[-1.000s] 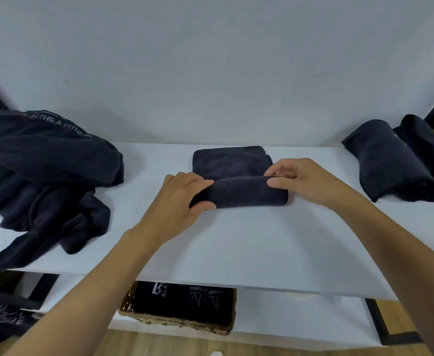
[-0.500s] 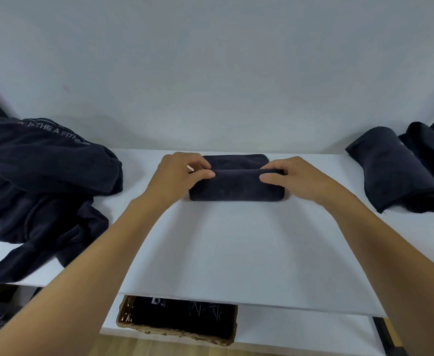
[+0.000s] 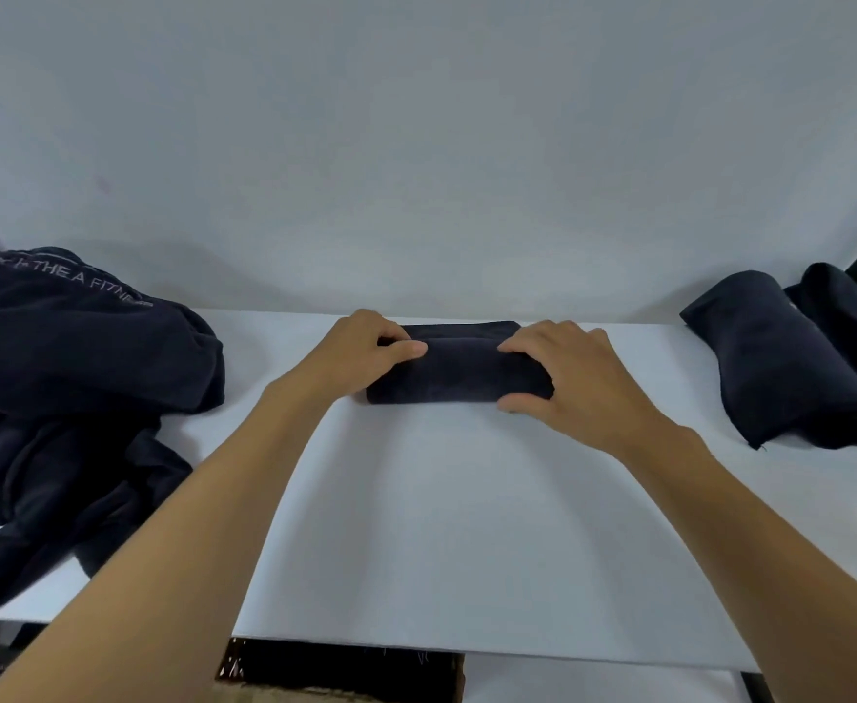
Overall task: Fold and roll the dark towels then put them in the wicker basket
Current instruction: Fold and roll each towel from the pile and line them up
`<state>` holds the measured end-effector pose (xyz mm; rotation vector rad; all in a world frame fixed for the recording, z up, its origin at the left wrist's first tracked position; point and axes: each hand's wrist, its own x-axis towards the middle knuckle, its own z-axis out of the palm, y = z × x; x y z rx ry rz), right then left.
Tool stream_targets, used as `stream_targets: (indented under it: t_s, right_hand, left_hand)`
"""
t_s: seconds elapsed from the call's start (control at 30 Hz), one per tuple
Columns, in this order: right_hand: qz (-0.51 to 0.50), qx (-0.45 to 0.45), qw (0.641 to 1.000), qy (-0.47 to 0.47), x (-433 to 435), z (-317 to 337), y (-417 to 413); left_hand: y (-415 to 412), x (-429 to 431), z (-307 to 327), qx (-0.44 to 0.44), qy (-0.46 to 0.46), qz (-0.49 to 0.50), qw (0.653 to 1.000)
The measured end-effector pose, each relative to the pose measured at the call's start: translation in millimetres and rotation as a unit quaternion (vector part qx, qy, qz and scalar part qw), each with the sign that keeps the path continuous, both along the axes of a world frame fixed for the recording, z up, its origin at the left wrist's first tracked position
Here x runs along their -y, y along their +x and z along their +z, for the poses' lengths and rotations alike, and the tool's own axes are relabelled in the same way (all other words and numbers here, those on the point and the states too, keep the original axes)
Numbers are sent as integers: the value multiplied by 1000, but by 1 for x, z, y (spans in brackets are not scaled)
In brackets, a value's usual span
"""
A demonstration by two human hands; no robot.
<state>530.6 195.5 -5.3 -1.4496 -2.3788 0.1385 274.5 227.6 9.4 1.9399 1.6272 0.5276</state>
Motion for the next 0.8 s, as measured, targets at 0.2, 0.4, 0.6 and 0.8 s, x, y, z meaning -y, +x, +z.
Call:
stream_targets:
  t_s: [0.2, 0.4, 0.6, 0.8]
  right_hand:
    - [-2, -94, 986, -137, -33, 17, 0]
    - [-51, -132, 951, -274, -66, 31, -7]
    - [-19, 20, 999, -34, -60, 26, -27]
    - [-44, 117, 991, -46, -72, 17, -38]
  left_hand:
    - [-3, 5, 1, -52, 174, 25, 983]
    - [-7, -10, -4, -148, 145, -55, 977]
    - [-10, -47, 12, -113, -23, -71, 991]
    - [-7, -60, 25, -90, -65, -36, 993]
